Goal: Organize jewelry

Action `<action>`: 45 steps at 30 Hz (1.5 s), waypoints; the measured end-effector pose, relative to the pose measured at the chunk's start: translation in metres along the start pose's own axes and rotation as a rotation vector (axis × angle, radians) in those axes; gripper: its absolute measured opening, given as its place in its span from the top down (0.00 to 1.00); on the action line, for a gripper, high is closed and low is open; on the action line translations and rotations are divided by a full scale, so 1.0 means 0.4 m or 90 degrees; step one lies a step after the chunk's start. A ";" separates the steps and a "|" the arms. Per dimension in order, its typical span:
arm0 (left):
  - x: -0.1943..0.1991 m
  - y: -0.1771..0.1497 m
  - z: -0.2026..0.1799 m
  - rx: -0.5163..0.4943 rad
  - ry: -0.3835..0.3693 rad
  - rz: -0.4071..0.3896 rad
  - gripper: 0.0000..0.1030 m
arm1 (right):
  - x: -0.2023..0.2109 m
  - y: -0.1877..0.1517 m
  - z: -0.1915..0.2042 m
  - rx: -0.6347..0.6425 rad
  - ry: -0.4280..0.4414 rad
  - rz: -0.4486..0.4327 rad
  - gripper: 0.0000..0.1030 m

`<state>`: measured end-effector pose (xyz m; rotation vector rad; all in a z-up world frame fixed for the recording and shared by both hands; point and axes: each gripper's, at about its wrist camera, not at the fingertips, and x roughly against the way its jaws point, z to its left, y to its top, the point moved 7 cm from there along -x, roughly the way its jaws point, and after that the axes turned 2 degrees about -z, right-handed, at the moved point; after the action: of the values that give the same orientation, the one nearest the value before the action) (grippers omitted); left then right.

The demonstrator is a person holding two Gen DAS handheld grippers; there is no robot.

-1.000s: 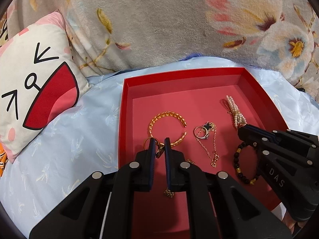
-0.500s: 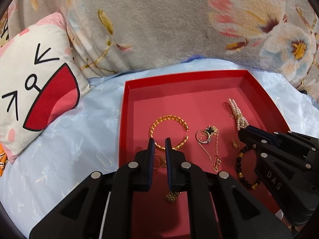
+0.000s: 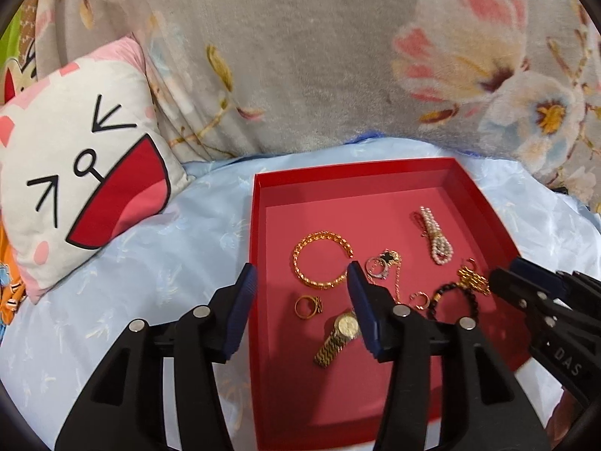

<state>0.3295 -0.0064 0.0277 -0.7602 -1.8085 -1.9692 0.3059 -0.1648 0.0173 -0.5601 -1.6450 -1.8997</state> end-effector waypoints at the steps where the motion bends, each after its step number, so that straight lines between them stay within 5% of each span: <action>1: 0.016 -0.006 0.002 -0.002 0.002 -0.003 0.49 | 0.018 -0.013 -0.001 0.003 -0.001 -0.002 0.66; 7: 0.093 -0.066 -0.006 0.001 0.004 -0.011 0.43 | 0.101 -0.095 -0.005 0.036 -0.045 -0.029 0.51; 25: 0.190 -0.300 -0.078 -0.028 0.011 0.031 0.43 | 0.225 -0.308 -0.024 0.024 -0.077 -0.010 0.44; 36: 0.228 -0.351 -0.076 -0.018 0.010 0.032 0.42 | 0.272 -0.352 -0.010 0.032 -0.083 -0.028 0.35; 45: 0.271 -0.361 -0.097 -0.040 0.023 0.001 0.28 | 0.289 -0.369 0.013 0.047 -0.096 -0.034 0.29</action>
<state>0.1521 -0.0177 -0.0229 -0.7399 -1.7322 -2.0336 0.1221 -0.1622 -0.0191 -0.6482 -1.8342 -1.8648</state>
